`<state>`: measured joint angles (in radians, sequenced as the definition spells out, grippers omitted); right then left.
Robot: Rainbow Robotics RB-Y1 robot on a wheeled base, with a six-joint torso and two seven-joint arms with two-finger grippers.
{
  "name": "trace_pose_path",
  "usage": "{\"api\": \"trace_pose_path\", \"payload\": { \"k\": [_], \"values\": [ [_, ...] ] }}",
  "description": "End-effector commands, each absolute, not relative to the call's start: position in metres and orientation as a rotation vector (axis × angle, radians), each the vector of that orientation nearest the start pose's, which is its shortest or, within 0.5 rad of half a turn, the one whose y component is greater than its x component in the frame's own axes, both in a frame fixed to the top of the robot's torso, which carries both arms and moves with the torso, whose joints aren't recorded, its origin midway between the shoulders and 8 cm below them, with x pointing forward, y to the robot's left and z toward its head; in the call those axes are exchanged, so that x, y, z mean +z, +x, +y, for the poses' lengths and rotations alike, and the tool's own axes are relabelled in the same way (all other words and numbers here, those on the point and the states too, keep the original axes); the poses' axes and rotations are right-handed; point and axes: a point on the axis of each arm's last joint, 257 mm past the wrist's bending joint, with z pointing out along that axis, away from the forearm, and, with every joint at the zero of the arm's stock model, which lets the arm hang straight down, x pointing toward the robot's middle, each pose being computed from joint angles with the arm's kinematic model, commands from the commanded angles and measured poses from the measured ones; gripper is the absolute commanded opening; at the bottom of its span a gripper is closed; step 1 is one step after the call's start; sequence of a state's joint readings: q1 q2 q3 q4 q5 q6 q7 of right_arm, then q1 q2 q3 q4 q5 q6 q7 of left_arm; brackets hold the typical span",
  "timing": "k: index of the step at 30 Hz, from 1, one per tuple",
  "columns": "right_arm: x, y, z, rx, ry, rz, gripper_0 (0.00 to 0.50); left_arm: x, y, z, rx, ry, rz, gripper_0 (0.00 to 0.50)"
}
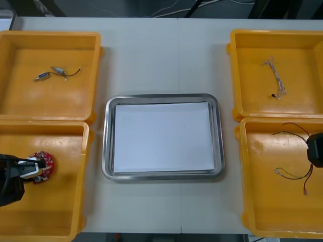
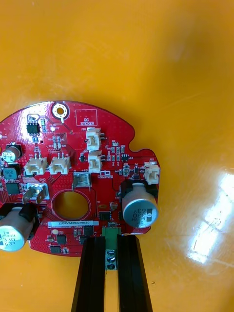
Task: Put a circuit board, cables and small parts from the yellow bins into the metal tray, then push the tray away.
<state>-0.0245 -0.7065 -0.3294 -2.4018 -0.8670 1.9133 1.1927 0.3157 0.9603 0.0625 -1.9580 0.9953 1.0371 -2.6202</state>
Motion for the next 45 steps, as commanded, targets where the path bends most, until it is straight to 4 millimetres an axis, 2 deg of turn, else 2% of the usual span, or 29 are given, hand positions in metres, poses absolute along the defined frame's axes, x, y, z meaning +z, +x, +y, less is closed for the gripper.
{"api": "trace_pose_path", "payload": {
  "k": [1,6,13,14,16,19,24,38,39,45],
  "values": [
    [-0.145,0.352,-0.329,-0.008,-0.172,2.584,0.0,-0.303,0.343,0.383,0.237,1.593,2.095,0.0],
    [-0.139,0.361,-0.32,0.051,-0.212,2.582,0.0,-0.285,0.338,0.385,0.231,1.616,2.104,0.0],
    [-0.134,0.372,-0.309,0.033,-0.325,2.579,0.0,-0.231,0.331,0.39,0.284,1.67,2.077,0.0],
    [-0.134,0.372,-0.309,0.033,-0.325,2.579,0.0,-0.231,0.331,0.39,0.284,1.67,2.077,0.0],
    [-0.133,0.373,-0.305,0.03,-0.359,2.574,0.0,-0.21,0.331,0.392,0.316,1.676,2.059,0.0],
    [-0.136,0.371,-0.302,0.028,-0.406,2.58,0.0,-0.193,0.332,0.393,0.346,1.676,2.036,0.0],
    [-0.139,0.367,-0.298,-0.009,-0.482,2.587,0.0,-0.174,0.336,0.387,0.383,1.678,1.986,0.0],
    [-0.14,0.357,-0.289,-0.057,-0.577,2.564,0.0,-0.147,0.35,0.354,0.17,1.062,2.297,0.0],
    [-0.141,0.356,-0.289,-0.064,-0.584,2.563,0.0,-0.144,0.351,0.349,0.142,0.962,2.341,0.0],
    [-0.145,0.357,-0.288,-0.104,-0.599,2.561,0.0,-0.137,0.362,0.332,0.071,0.689,2.443,0.0]
  ]
}}
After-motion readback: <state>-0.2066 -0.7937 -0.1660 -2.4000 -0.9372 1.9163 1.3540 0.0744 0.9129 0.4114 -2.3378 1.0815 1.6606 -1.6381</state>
